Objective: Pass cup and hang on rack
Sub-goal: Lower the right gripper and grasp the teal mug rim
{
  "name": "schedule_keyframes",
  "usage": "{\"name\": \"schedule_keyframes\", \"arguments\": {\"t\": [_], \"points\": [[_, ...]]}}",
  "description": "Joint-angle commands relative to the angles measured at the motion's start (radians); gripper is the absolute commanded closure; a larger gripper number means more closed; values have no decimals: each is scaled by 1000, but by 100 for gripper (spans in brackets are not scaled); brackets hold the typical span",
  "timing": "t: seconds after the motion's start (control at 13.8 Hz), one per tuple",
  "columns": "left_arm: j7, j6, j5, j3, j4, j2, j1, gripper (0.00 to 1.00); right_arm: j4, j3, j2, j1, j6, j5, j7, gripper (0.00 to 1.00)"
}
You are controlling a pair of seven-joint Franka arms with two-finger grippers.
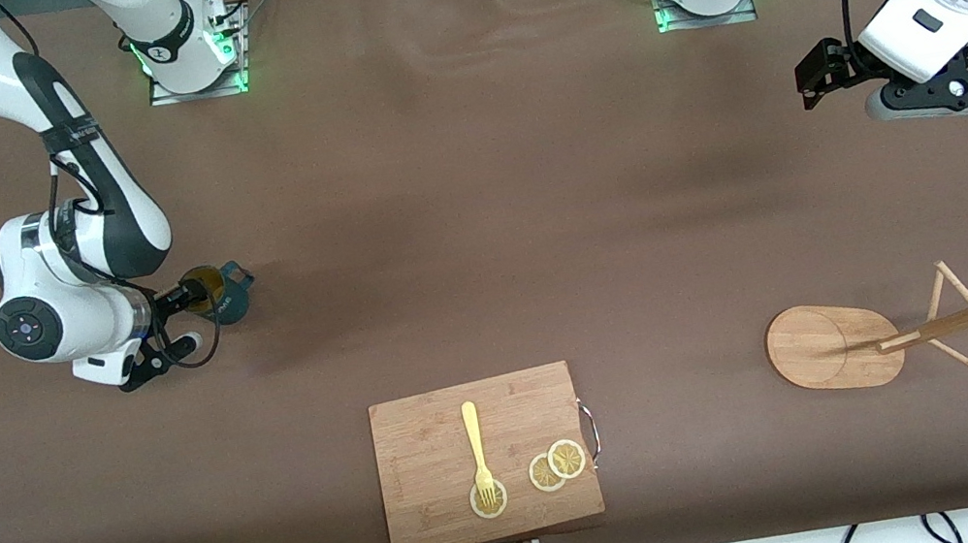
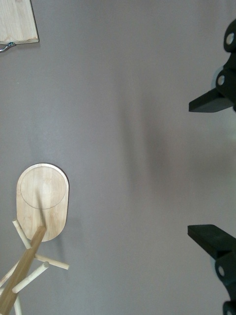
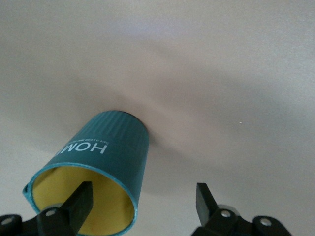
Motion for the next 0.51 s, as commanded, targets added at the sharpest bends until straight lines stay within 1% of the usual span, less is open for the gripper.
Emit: {"name": "schedule_keyframes", "arguments": {"t": [0.0, 0.07, 0.15, 0.44], "points": [[-3, -19, 9, -6, 29, 8, 0, 0, -14, 1, -14, -6, -2, 19, -44, 77], [-3, -19, 7, -6, 29, 8, 0, 0, -14, 1, -14, -9, -2, 19, -44, 94], [-3, -19, 9, -6, 29, 8, 0, 0, -12, 1, -13, -9, -5, 19, -47, 100], [-3, -19, 9, -6, 29, 8, 0, 0, 9, 5, -16, 0, -23, 26, -32, 100]]}}
